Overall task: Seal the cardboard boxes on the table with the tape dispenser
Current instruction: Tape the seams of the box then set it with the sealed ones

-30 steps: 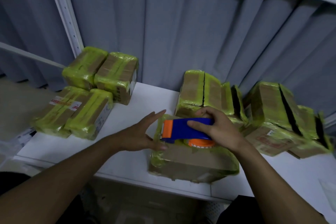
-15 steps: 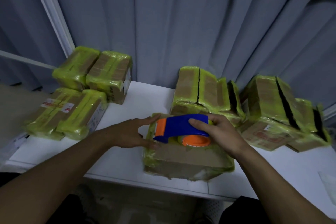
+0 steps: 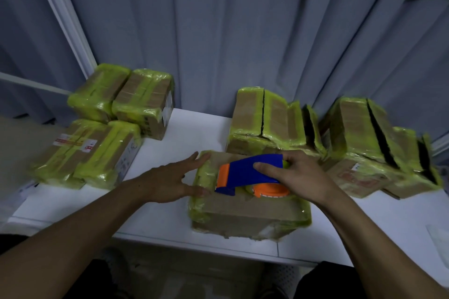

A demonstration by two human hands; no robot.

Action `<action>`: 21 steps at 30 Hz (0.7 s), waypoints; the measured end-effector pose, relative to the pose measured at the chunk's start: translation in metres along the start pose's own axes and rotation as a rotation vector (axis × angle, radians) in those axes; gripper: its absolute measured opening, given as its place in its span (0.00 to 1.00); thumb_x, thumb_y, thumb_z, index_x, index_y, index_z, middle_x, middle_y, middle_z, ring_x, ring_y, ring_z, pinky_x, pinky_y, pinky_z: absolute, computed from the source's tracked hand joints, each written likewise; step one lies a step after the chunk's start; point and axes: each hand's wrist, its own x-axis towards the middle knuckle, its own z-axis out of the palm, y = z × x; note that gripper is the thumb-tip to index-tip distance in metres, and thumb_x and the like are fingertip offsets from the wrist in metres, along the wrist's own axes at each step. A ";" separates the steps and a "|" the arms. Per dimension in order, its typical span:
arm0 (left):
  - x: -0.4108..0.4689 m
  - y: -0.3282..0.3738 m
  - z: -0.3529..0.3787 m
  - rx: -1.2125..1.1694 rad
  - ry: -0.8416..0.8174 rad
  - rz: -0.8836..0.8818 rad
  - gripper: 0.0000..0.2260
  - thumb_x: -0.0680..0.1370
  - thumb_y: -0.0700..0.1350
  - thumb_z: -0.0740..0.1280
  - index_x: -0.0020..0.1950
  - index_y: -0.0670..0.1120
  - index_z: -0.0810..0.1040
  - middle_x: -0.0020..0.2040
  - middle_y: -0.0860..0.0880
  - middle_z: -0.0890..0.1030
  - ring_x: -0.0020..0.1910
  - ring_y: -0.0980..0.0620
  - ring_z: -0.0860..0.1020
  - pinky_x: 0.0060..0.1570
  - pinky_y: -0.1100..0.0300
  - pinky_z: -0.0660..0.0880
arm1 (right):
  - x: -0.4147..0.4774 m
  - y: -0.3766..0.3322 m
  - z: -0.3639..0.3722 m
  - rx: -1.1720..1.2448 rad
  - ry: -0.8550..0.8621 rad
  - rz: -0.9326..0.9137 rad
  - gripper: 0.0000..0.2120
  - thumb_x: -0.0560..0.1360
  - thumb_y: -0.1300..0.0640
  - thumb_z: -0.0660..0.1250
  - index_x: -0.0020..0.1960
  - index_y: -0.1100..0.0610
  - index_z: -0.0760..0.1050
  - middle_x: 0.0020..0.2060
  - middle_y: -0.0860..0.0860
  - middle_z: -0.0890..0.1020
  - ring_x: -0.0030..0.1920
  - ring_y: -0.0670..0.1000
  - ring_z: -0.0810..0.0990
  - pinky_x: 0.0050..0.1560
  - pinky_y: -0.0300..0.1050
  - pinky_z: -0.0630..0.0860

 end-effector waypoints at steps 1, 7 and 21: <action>-0.003 0.002 0.000 0.051 0.004 -0.009 0.39 0.69 0.75 0.65 0.70 0.81 0.42 0.77 0.70 0.41 0.77 0.55 0.58 0.72 0.48 0.66 | 0.002 -0.002 0.002 -0.019 0.010 0.000 0.18 0.74 0.39 0.74 0.45 0.56 0.84 0.37 0.48 0.87 0.37 0.45 0.85 0.36 0.36 0.76; -0.027 -0.004 -0.010 0.207 0.103 0.076 0.28 0.78 0.68 0.58 0.72 0.78 0.46 0.73 0.75 0.34 0.75 0.60 0.60 0.64 0.50 0.73 | 0.013 -0.021 0.023 -0.047 0.035 -0.013 0.23 0.74 0.39 0.73 0.41 0.60 0.82 0.33 0.52 0.85 0.30 0.47 0.81 0.30 0.37 0.71; -0.028 -0.005 0.030 0.716 0.565 0.179 0.38 0.78 0.73 0.50 0.74 0.47 0.71 0.76 0.50 0.67 0.72 0.49 0.71 0.51 0.52 0.79 | 0.006 -0.018 0.039 -0.016 0.081 0.008 0.21 0.75 0.37 0.72 0.38 0.55 0.82 0.34 0.50 0.85 0.34 0.48 0.84 0.40 0.50 0.78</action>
